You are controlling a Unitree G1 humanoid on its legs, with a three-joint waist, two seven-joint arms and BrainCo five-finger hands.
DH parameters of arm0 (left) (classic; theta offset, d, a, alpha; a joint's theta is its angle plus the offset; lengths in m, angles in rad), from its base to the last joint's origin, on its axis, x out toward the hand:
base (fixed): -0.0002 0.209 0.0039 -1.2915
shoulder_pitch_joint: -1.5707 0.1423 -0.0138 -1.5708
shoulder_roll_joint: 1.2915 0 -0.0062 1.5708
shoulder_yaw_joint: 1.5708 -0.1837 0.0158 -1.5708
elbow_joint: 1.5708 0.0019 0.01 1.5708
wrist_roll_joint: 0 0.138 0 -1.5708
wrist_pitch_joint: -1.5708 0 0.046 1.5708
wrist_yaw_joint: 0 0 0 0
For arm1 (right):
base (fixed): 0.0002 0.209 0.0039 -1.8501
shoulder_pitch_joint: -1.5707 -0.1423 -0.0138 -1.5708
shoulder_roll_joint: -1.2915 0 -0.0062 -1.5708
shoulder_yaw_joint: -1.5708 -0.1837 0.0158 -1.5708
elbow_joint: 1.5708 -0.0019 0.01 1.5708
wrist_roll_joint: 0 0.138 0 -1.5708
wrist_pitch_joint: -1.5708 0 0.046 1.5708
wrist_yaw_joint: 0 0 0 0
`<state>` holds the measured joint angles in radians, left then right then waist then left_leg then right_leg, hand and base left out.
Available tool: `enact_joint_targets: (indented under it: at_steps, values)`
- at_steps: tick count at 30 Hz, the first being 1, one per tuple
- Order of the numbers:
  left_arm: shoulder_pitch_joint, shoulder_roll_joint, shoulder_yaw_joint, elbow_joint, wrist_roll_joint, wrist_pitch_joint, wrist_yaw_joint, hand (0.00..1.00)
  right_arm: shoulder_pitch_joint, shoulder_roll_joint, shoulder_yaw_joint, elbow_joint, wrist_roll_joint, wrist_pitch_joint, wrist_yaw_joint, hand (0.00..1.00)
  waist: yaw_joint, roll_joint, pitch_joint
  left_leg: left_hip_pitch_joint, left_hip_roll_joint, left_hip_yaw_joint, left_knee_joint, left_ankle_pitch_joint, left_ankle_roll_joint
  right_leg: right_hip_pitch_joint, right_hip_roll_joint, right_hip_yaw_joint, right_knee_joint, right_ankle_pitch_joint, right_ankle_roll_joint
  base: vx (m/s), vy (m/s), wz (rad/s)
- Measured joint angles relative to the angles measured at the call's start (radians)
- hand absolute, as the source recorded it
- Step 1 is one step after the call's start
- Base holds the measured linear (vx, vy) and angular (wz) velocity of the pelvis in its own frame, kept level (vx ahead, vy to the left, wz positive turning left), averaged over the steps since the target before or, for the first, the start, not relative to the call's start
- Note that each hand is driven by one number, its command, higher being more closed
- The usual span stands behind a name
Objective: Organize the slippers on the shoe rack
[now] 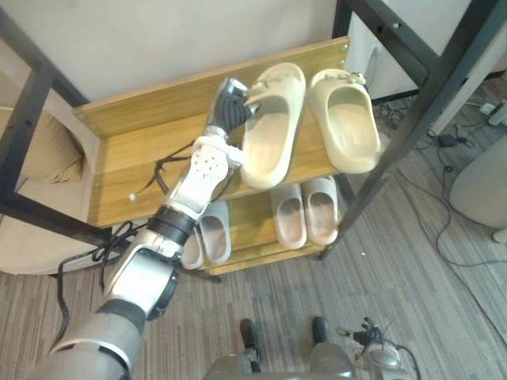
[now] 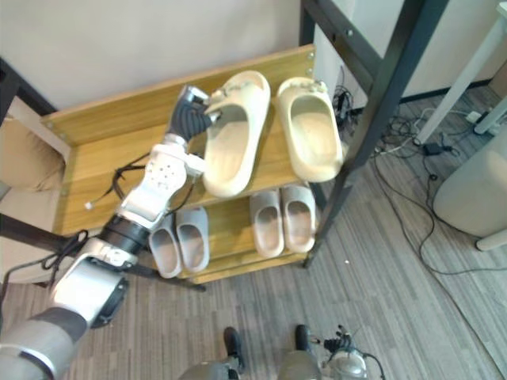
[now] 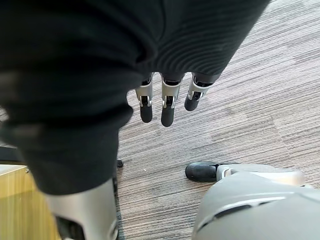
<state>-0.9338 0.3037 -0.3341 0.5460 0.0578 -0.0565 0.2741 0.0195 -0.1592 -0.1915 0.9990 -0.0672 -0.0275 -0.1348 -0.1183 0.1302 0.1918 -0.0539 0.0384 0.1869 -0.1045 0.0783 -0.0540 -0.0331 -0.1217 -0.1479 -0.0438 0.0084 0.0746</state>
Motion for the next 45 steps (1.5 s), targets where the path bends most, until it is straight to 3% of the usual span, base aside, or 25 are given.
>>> enact_joint_targets:
  at_steps: [6,7,23,45]
  values:
    - [0.0,0.003,0.007,0.018,0.001,0.003,-0.003,1.0,0.0,0.0,-0.002,0.0,0.0,0.0,0.0,0.0,-0.003,0.001,0.0,0.0,0.004,0.004,0.0,-0.005,-0.007,0.009,0.006,-0.002,-0.018,0.001,-0.001,0.04,-0.017,-0.01]
    - [0.0,0.003,0.008,0.018,0.001,0.003,-0.003,0.0,0.0,0.0,-0.002,0.0,0.0,0.0,0.0,0.0,-0.003,0.001,0.0,0.0,0.004,0.004,0.0,-0.005,-0.007,0.01,0.006,-0.003,-0.019,0.001,-0.001,0.05,-0.014,0.02]
    - [-0.009,0.038,0.045,0.026,-0.002,-0.006,-0.001,0.0,0.0,0.0,-0.003,-0.001,0.0,-0.001,-0.001,0.0,-0.006,0.008,0.032,-0.002,0.011,0.007,0.0,-0.009,-0.013,0.011,0.012,-0.004,-0.03,0.006,-0.005,0.0,-0.002,-0.01]
    - [0.006,0.015,0.065,-0.069,-0.111,-0.021,0.006,0.0,-0.005,0.0,0.011,-0.002,-0.001,0.0,0.0,0.0,-0.005,-0.008,0.043,0.008,0.01,-0.012,0.001,-0.008,-0.013,0.037,0.011,-0.026,-0.029,0.006,-0.005,0.0,-0.001,0.01]
